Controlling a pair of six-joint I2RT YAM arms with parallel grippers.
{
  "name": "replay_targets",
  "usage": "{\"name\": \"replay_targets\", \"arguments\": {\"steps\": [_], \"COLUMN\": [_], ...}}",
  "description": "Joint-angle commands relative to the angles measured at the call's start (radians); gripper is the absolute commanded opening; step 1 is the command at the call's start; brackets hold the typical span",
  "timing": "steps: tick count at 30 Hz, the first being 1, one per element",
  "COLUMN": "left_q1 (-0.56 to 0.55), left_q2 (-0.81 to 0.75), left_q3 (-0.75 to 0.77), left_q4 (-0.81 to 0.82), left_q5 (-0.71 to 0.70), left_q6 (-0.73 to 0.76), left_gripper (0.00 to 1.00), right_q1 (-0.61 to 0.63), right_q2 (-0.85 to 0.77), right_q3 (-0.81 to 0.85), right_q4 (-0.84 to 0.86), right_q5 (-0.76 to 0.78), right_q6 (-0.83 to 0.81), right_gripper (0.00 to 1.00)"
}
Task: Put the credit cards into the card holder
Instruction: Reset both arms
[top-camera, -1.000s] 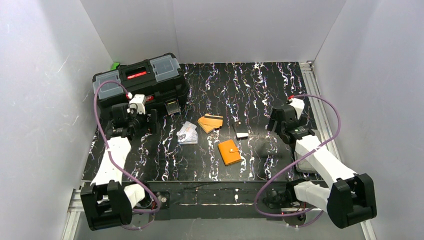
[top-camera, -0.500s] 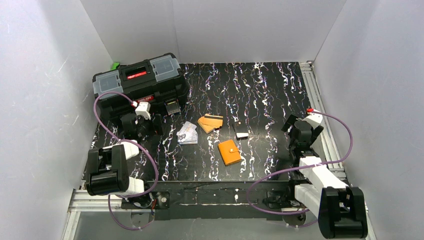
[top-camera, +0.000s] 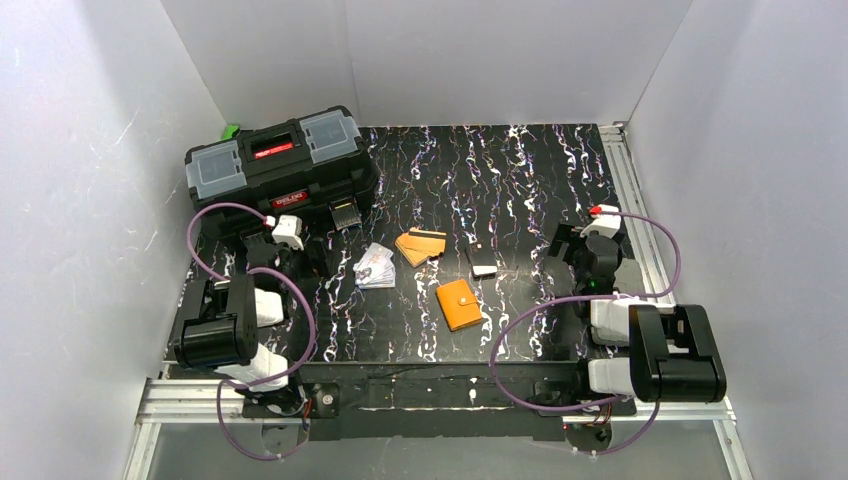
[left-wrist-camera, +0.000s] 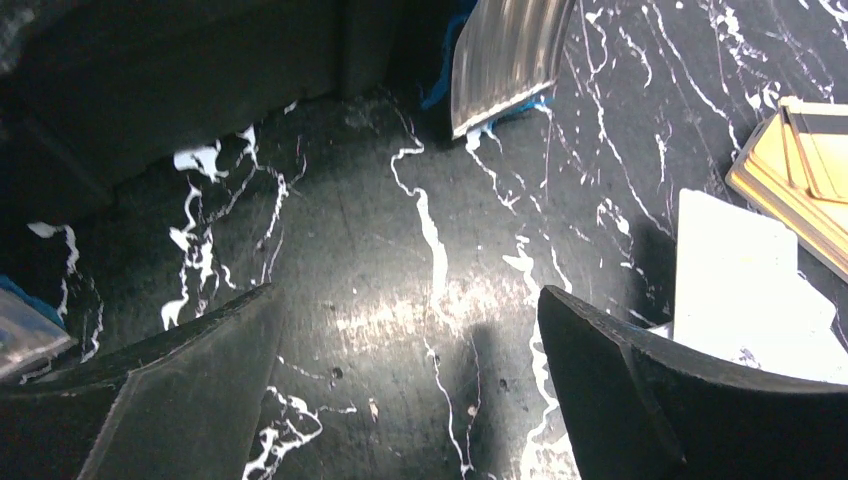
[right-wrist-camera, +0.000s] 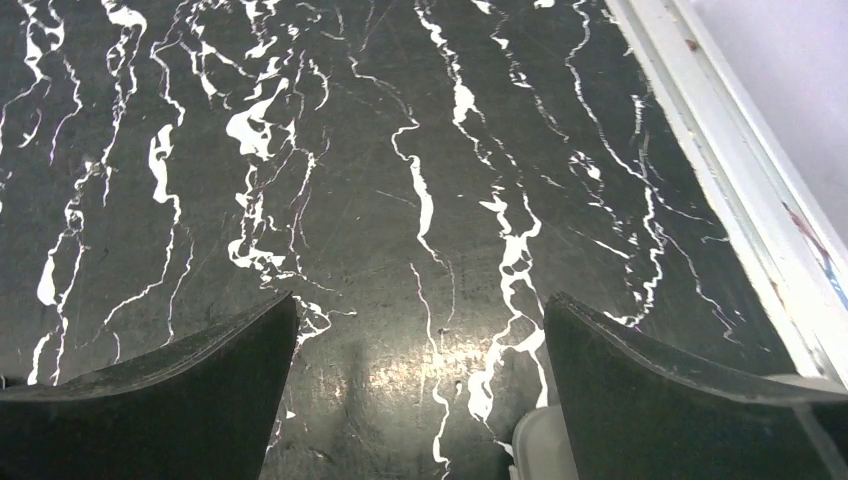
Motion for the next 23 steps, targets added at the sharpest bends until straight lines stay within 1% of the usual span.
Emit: {"name": "replay_targets", "arguments": {"steps": [1,2,3,4,5,6,8,10,12,17,19,23], "left_q1": [-0.010,-0.013,-0.013,-0.013,-0.013,-0.015,-0.014,-0.015,-0.015,-0.026,-0.046,-0.051], "left_q2": [-0.016,-0.022,-0.005,0.000,-0.014,-0.020,-0.002,-0.018,-0.003,-0.009,-0.016,-0.020], "left_q3": [0.020,0.020,0.012,0.009,0.015,0.020,0.009,0.016,0.016,0.027,0.032,0.021], "left_q4": [0.061,0.051,0.105,0.117,0.069,0.055,0.111,0.065,0.091,0.063,0.033,0.053], "left_q5": [-0.021,-0.026,-0.024,-0.022,-0.026,-0.028,-0.024,-0.026,-0.025,-0.040,-0.068,-0.070], "left_q6": [0.018,0.022,0.013,0.009,0.019,0.021,0.011,0.021,0.019,0.022,0.060,0.055], "left_gripper": [0.98,0.98,0.98,0.98,0.98,0.98,0.98,0.98,0.98,0.98,0.98,0.98], "right_q1": [-0.044,-0.063,-0.069,-0.072,-0.072,-0.072,-0.072,-0.072,-0.072,-0.072,-0.072,-0.072], "right_q2": [0.045,0.049,0.047,0.041,0.039,0.035,0.037,0.038,0.038,0.038,0.038,0.039], "right_q3": [0.011,0.016,0.019,0.018,0.015,0.009,-0.004,-0.001,-0.001,-0.001,0.000,0.000], "right_q4": [0.158,0.152,0.144,0.139,0.142,0.152,0.177,0.175,0.175,0.174,0.175,0.175], "right_q5": [-0.159,-0.170,-0.178,-0.181,-0.181,-0.179,-0.175,-0.175,-0.178,-0.178,-0.177,-0.178], "right_q6": [-0.045,-0.036,-0.034,-0.032,-0.033,-0.032,-0.037,-0.037,-0.036,-0.036,-0.036,-0.036], "right_gripper": [0.98,0.98,0.98,0.98,0.98,0.98,0.98,0.98,0.98,0.98,0.98,0.98]}}
